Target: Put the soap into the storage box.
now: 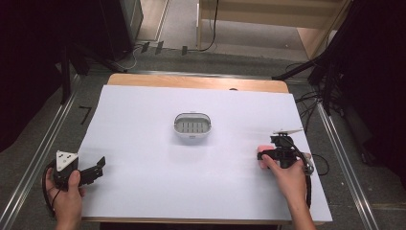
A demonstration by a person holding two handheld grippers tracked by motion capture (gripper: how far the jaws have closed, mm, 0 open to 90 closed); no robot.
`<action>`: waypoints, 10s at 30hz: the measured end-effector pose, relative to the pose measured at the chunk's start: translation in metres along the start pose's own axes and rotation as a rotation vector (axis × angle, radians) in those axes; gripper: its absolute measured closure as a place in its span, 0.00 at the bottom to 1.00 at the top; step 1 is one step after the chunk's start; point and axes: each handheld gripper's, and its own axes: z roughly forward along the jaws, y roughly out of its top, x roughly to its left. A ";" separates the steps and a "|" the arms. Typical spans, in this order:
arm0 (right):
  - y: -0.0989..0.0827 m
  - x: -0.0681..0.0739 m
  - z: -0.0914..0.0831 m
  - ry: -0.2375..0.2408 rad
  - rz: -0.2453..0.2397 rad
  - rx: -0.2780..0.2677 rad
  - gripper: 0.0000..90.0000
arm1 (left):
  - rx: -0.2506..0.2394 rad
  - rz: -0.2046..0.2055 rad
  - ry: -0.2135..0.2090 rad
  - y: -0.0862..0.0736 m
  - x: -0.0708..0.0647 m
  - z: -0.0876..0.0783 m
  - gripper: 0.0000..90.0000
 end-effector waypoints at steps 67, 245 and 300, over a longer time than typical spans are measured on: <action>0.044 0.053 -0.016 0.223 -0.685 -0.068 0.43 | 0.003 -0.003 -0.001 0.000 0.001 0.000 0.08; 0.076 0.080 -0.010 0.561 -0.798 -0.216 0.15 | 0.013 -0.016 -0.010 0.001 0.002 0.001 0.08; -0.046 -0.085 -0.018 0.425 -0.487 -0.432 0.16 | 0.006 -0.007 0.001 0.000 0.000 0.001 0.08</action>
